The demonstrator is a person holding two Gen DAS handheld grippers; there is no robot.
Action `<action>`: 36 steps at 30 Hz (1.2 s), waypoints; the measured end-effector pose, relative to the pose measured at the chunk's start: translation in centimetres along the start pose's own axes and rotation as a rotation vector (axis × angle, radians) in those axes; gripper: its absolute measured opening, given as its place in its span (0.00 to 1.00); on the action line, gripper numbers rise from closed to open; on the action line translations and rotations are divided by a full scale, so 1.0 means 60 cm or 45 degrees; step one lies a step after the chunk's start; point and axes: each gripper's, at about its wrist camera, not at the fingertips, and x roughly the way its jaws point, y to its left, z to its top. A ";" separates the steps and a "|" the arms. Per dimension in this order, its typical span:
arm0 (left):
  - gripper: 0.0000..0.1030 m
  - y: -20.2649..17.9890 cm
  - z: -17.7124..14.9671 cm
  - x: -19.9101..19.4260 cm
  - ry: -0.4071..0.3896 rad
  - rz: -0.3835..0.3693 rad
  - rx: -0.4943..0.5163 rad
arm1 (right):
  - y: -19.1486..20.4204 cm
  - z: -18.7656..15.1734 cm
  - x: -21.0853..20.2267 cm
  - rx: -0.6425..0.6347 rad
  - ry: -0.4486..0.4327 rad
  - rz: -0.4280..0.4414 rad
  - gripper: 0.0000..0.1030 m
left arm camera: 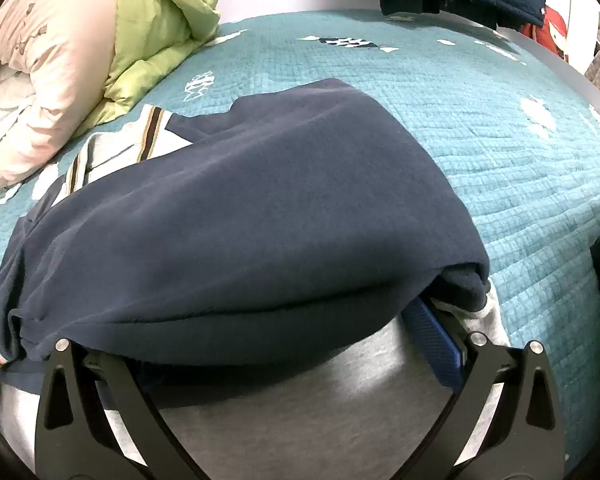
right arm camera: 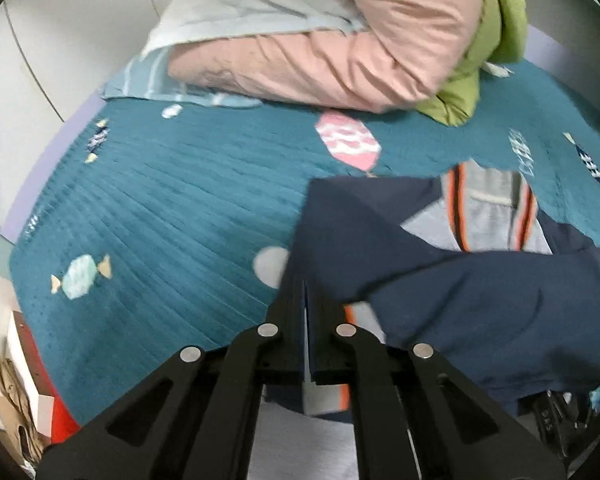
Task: Fold large clothes
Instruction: 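Open the right gripper to release the cuff on the jacket, then grasp the folded sleeve's grey cuff with the left gripper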
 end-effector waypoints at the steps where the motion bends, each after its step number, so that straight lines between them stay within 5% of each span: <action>1: 0.97 0.001 0.001 -0.002 0.010 -0.001 -0.001 | -0.005 -0.006 0.001 -0.001 0.013 -0.004 0.04; 5: 0.97 0.003 -0.008 -0.015 0.043 -0.011 0.035 | -0.058 -0.017 -0.024 0.161 0.052 0.203 0.04; 11: 0.96 0.014 -0.034 -0.060 0.104 -0.069 -0.004 | -0.173 -0.009 -0.074 0.399 0.088 0.289 0.13; 15: 0.96 0.022 -0.077 -0.130 0.064 -0.166 0.063 | -0.195 -0.012 -0.127 0.424 0.041 0.308 0.14; 19: 0.96 0.100 -0.119 -0.195 -0.005 -0.169 0.033 | -0.242 -0.019 -0.198 0.468 -0.042 0.342 0.22; 26: 0.96 0.341 -0.108 -0.246 -0.127 -0.158 -0.261 | -0.365 -0.071 -0.233 0.586 -0.065 0.224 0.27; 28: 0.96 0.404 -0.097 -0.237 -0.150 -0.232 -0.358 | -0.399 -0.102 -0.201 0.635 -0.003 0.193 0.27; 31: 0.96 0.498 -0.088 -0.186 -0.105 -0.477 -0.608 | -0.437 -0.150 -0.161 0.712 0.061 0.161 0.27; 36: 0.96 0.543 -0.093 -0.133 -0.019 -0.538 -0.735 | -0.464 -0.200 -0.129 0.768 0.104 0.165 0.27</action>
